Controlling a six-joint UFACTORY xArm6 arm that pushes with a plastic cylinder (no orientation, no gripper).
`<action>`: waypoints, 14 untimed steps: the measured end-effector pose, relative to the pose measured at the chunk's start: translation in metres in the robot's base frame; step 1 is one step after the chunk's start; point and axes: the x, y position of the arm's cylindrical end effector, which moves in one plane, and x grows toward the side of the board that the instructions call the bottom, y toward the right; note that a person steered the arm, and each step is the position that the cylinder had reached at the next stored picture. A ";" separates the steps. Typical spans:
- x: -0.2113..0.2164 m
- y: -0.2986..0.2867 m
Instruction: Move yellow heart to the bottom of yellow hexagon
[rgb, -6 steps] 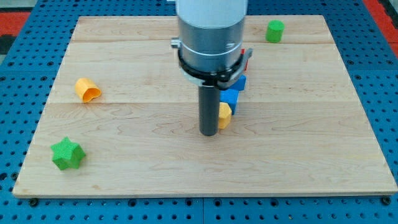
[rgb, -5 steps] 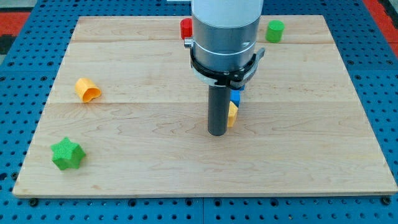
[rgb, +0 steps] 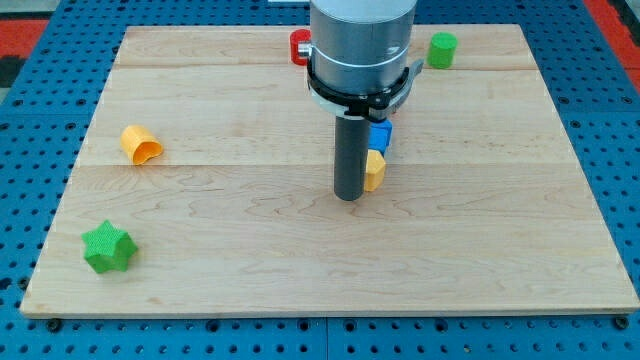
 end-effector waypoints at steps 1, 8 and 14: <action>0.006 -0.004; -0.035 -0.183; 0.026 -0.078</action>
